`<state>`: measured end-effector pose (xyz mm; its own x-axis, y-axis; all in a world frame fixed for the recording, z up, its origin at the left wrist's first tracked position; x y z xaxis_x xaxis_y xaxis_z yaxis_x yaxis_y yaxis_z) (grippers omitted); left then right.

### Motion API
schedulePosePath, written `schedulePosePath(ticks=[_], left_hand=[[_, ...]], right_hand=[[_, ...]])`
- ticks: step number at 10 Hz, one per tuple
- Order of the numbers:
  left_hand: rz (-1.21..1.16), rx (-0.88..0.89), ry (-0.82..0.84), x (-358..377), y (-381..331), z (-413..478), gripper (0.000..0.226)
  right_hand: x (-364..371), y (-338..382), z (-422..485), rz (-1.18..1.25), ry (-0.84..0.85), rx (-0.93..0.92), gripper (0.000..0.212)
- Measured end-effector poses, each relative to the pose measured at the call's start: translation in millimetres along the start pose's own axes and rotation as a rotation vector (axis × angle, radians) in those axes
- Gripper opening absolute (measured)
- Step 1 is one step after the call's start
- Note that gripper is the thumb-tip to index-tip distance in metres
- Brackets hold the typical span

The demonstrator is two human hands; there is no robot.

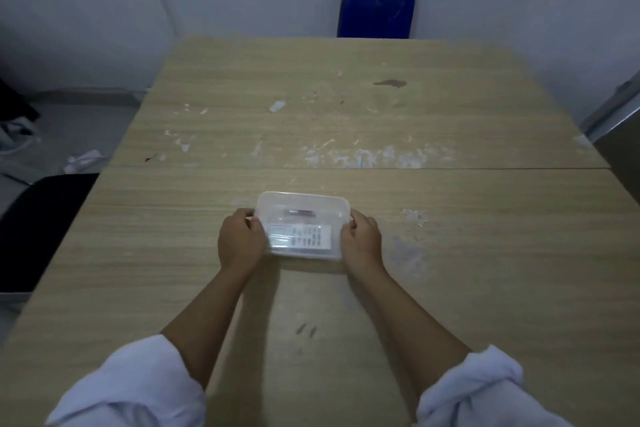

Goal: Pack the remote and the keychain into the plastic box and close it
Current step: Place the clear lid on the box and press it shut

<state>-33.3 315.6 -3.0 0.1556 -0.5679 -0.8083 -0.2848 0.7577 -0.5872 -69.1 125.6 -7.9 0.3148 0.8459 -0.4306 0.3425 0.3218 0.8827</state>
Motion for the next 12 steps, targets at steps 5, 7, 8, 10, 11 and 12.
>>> schedulePosePath(ticks=[5, 7, 8, 10, 11, 12], left_hand=[[-0.072, -0.142, -0.119, -59.2, 88.0, 132.4, 0.037], [-0.046, -0.193, -0.117, -61.8, 102.3, 150.3, 0.036], [-0.045, -0.201, -0.116, -60.6, 103.4, 151.6, 0.035], [0.026, -0.223, -0.061, -65.0, 94.6, 146.8, 0.041], [0.104, -0.228, 0.006, -70.6, 80.3, 141.0, 0.047], [0.189, -0.146, 0.012, -79.6, 57.9, 130.7, 0.047]], right_hand=[[156.9, 73.2, 16.5, 0.202, 0.254, 0.053, 0.054], [179.1, 80.4, 21.5, 0.193, 0.292, 0.042, 0.051], [181.9, 82.3, 23.0, 0.183, 0.283, 0.047, 0.052], [172.1, 82.7, 19.8, 0.199, 0.309, 0.043, 0.051], [157.0, 85.7, 20.3, 0.191, 0.302, 0.038, 0.051], [130.9, 95.2, 25.5, 0.071, 0.29, -0.045, 0.049]])
Point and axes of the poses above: each hand's wrist, its own z-axis towards the middle knuckle, its own x-axis out of the palm, y = z × x, the point moved 1 cm from there along z, towards the middle knuckle, and after that the axes turned 9 degrees about z, right-handed, at the moved point
